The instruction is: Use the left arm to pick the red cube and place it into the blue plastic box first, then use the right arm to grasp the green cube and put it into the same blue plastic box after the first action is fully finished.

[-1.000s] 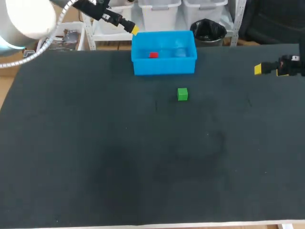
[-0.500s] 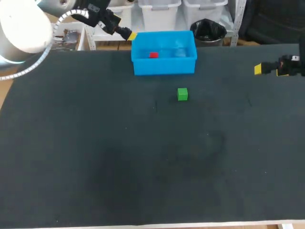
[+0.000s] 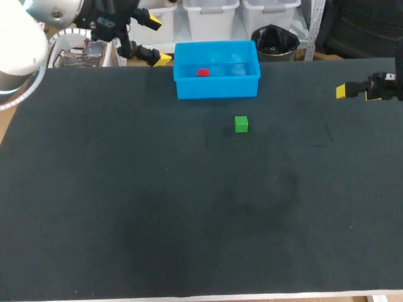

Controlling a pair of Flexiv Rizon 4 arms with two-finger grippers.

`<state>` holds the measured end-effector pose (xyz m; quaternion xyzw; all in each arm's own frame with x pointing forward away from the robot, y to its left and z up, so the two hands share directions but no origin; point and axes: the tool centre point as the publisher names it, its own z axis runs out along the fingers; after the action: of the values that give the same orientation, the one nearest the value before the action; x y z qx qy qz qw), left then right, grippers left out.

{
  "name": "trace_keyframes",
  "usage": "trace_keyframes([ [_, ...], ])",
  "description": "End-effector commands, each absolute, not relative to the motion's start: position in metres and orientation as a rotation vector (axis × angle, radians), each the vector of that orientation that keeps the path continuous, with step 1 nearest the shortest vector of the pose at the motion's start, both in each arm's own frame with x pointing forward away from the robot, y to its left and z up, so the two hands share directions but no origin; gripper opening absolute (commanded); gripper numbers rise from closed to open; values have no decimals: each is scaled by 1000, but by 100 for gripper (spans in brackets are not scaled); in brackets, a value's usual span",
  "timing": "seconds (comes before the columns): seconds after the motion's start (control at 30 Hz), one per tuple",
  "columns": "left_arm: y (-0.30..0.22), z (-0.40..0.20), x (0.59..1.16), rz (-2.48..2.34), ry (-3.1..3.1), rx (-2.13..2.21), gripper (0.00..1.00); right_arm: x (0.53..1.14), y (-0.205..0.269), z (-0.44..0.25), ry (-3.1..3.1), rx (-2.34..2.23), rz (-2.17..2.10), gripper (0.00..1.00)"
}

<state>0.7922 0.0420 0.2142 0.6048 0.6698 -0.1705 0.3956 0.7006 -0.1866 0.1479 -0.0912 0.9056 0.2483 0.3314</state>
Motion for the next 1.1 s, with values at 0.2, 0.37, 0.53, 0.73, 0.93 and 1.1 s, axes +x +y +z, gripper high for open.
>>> trace_keyframes([
  [0.2,53,198,770,-487,1642,1488,100,700,-186,149,2370,-236,644,100],
  [0.37,56,191,768,-476,1668,1489,100,700,-186,149,2370,-236,644,100],
  [0.53,60,185,769,-467,1691,1489,100,700,-186,149,2370,-236,644,100],
  [0.73,65,178,765,-458,1715,1509,100,700,-186,149,2370,-236,644,100],
  [0.93,69,176,763,-442,1732,1524,100,700,-186,149,2370,-236,644,100],
  [1.1,69,176,763,-442,1732,1524,100,700,-186,149,2370,-236,644,100],
])
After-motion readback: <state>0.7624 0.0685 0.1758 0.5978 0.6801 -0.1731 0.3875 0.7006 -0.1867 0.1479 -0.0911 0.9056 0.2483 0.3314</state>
